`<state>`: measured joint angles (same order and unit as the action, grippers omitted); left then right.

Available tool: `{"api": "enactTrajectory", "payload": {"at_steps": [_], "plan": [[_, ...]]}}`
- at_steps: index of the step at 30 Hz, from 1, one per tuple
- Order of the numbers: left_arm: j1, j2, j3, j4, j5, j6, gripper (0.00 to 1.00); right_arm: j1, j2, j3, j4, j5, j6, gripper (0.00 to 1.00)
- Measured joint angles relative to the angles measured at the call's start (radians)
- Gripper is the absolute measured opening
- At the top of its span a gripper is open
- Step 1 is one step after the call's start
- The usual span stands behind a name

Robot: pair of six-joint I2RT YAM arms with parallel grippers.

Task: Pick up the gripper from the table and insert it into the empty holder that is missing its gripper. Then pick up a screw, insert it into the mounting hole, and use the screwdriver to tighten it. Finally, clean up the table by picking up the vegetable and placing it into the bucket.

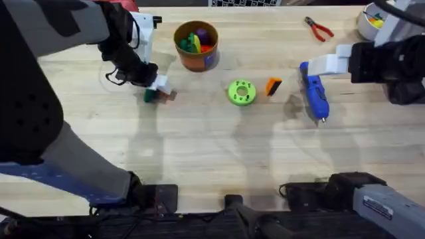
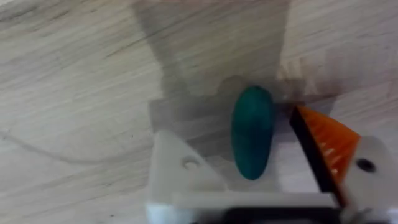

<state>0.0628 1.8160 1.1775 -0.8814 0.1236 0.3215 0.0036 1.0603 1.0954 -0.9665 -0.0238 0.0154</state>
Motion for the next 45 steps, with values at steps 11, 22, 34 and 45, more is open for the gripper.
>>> {"api": "enactTrajectory", "payload": {"at_steps": [11, 22, 34, 45], "plan": [[-0.004, -0.005, 0.006, 0.003, 0.03, -0.004, 0.022, 0.0, 0.0, 0.0, 0.0, 0.0, 0.0, 0.994], [-0.003, -0.005, 0.033, -0.047, 0.01, -0.021, 0.021, 0.0, 0.0, 0.0, 0.0, 0.0, 0.0, 0.994], [-0.002, -0.311, 0.078, -0.093, 0.006, -0.085, 0.021, 0.0, 0.0, 0.0, 0.0, 0.0, 0.0, 0.993], [-0.002, -0.629, 0.079, -0.18, 0.006, -0.129, 0.021, 0.0, 0.0, 0.0, 0.0, 0.0, 0.0, 0.994]]}}
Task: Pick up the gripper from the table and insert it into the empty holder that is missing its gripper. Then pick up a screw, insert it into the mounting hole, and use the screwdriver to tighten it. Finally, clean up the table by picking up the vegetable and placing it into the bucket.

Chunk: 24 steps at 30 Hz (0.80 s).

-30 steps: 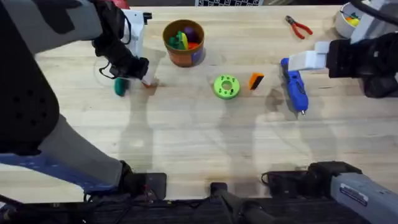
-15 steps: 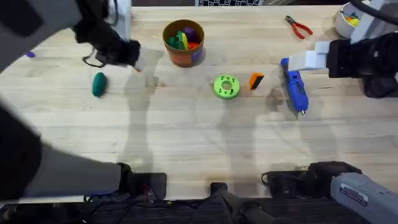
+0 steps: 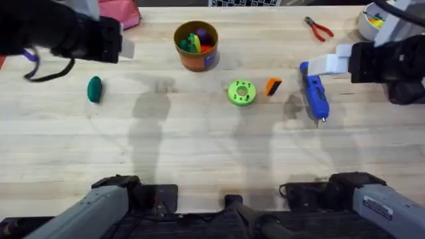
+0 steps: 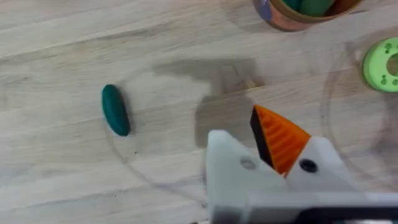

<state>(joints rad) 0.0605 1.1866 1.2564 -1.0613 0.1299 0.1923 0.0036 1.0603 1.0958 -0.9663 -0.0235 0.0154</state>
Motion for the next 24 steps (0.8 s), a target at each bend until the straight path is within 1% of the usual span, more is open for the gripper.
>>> {"api": "enactTrajectory", "payload": {"at_steps": [1, 2, 3, 6, 7, 8, 9, 10, 14, 20, 24], "plan": [[0.0, -0.022, 0.0, -0.009, 0.0, -0.006, 0.021, 0.0, 0.0, 0.0, 0.0, 0.0, 0.0, 0.994], [0.0, -0.045, 0.0, -0.02, -0.001, -0.008, 0.076, 0.0, 0.0, 0.0, 0.0, 0.0, 0.0, 0.994], [0.0, -0.061, 0.0, -0.03, -0.003, -0.011, 0.213, 0.0, 0.0, 0.0, 0.0, 0.0, 0.0, 0.994], [0.0, -0.098, 0.0, -0.064, -0.003, -0.026, 0.695, 0.0, 0.0, 0.0, 0.0, 0.0, 0.0, 0.994], [0.0, -0.104, 0.0, -0.075, -0.003, -0.029, 0.841, 0.0, 0.0, 0.0, 0.0, 0.0, 0.0, 0.994], [0.0, -0.109, 0.0, -0.086, -0.003, -0.037, 0.944, 0.0, 0.0, 0.0, 0.0, 0.0, 0.0, 0.994], [0.0, -0.114, 0.0, -0.097, -0.003, -0.041, 0.978, 0.0, 0.0, 0.0, 0.0, 0.0, 0.0, 0.994], [0.0, -0.118, 0.0, -0.106, -0.003, -0.044, 0.986, 0.0, 0.0, 0.0, 0.0, 0.0, 0.0, 0.994], [0.0, -0.147, -0.002, -0.114, -0.003, -0.056, 0.987, 0.0, 0.0, 0.0, 0.0, 0.0, 0.0, 0.994], [0.0, -0.255, -0.061, -0.119, -0.003, -0.072, 0.987, 0.0, 0.0, 0.0, 0.0, 0.0, 0.0, 0.994], [0.0, -0.295, -0.076, -0.119, -0.003, -0.074, 0.987, 0.0, 0.0, 0.0, 0.0, 0.0, 0.0, 0.994]]}}
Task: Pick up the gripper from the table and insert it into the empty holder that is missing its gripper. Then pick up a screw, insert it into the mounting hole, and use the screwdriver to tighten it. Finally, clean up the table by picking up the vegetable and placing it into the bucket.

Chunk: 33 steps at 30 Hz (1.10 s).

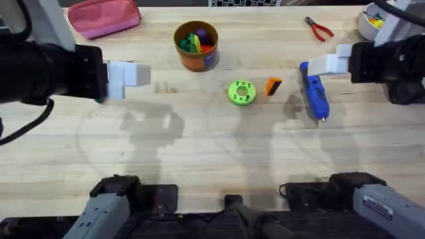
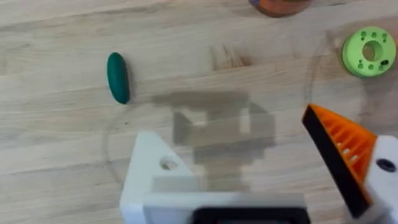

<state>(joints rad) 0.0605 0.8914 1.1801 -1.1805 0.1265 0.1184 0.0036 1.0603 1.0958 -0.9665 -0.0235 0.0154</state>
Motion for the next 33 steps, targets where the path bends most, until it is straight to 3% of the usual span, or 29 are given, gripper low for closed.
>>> {"api": "enactTrajectory", "payload": {"at_steps": [16, 23, 29, 33], "plan": [[0.0, -0.008, -0.002, 0.004, 0.0, 0.0, 0.986, 0.0, 0.0, 0.0, 0.0, 0.0, 0.0, 0.994], [0.0, -0.008, -0.002, -0.045, 0.001, 0.0, 0.986, 0.0, 0.0, 0.0, 0.0, 0.0, 0.0, 0.994], [0.0, -0.01, -0.006, 0.03, 0.005, 0.0, 0.986, 0.0, 0.0, 0.0, 0.0, 0.0, 0.0, 0.993], [0.0, -0.071, -0.078, 0.169, 0.012, 0.0, 0.986, 0.0, 0.0, 0.0, 0.0, 0.0, 0.0, 0.993]]}}
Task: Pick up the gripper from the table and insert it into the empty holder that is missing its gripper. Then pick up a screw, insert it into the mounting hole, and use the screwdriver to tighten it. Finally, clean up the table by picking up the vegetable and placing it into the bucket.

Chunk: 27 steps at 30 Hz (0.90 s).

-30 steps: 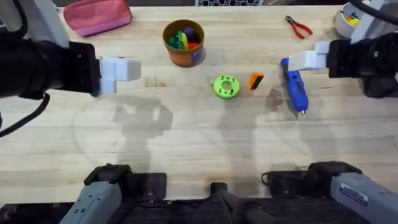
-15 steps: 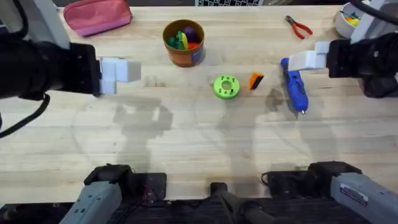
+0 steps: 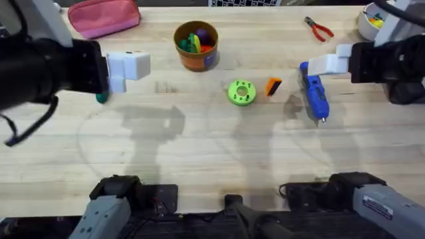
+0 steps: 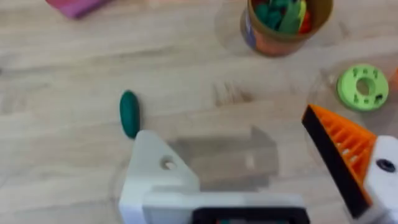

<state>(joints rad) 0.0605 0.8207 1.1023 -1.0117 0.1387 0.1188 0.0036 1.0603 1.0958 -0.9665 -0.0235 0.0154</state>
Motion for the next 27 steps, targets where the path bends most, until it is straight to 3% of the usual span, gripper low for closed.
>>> {"api": "enactTrajectory", "payload": {"at_steps": [7, 13, 20, 27], "plan": [[0.0, -0.302, -0.276, 0.291, 0.044, 0.0, 0.985, 0.0, 0.0, 0.0, 0.0, 0.0, 0.0, 0.994], [0.0, -0.497, -0.556, 0.582, 0.131, 0.0, 0.986, 0.0, 0.0, 0.0, 0.0, 0.0, 0.0, 0.993], [0.0, -0.573, -0.817, 0.912, 0.313, 0.0, 0.987, 0.0, 0.0, 0.0, 0.0, 0.0, 0.0, 0.993], [0.0, -0.587, -0.924, 1.116, 0.528, 0.0, 0.988, 0.0, 0.0, 0.0, 0.0, 0.0, 0.0, 0.994]]}}
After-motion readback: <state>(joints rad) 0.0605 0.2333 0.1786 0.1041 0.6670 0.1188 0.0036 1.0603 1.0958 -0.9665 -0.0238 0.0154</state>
